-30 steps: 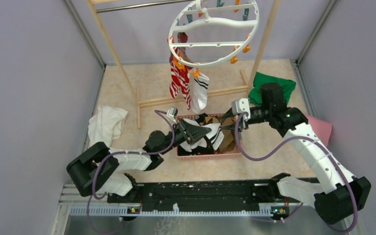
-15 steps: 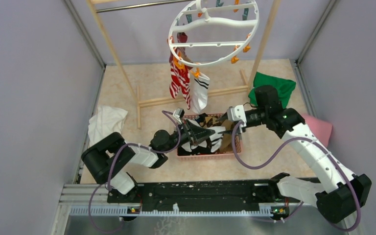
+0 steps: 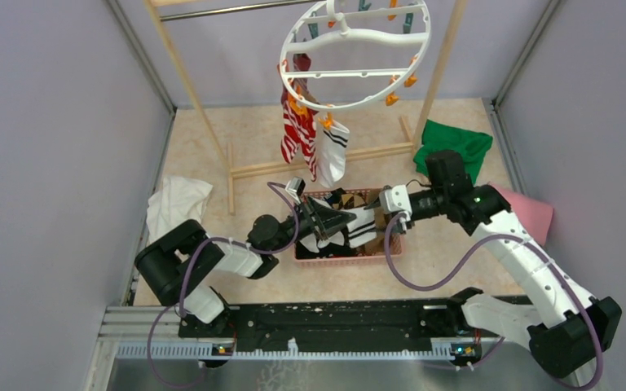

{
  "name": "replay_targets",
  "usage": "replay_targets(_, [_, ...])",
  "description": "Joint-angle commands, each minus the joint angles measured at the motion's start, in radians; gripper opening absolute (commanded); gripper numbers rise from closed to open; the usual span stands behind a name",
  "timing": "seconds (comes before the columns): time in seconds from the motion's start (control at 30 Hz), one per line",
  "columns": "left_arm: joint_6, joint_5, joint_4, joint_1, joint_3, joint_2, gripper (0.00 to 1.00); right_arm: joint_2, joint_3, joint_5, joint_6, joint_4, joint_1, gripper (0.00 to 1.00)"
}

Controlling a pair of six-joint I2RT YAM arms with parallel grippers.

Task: Clip the socks to the hanger
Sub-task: Pick up the sock from the bin.

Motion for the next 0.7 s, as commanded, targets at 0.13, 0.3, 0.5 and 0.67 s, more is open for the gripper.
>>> replay_targets(0.13, [0.12, 0.009, 0.05, 0.015, -0.011, -0.121, 0.0, -0.076, -0.062, -0.015, 0.327, 0.206, -0.109, 0.52])
replay_targets(0.3, [0.194, 0.01, -0.057, 0.015, 0.014, -0.196, 0.0, -0.071, -0.193, -0.065, 0.545, 0.395, -0.109, 0.56])
replay_targets(0.5, [0.218, 0.017, -0.092, 0.015, 0.033, -0.215, 0.0, -0.028, -0.26, -0.22, 0.784, 0.638, -0.097, 0.54])
replay_targets(0.67, [0.218, 0.021, -0.085, 0.014, 0.043, -0.204, 0.0, -0.005, -0.27, -0.234, 0.838, 0.688, -0.062, 0.35])
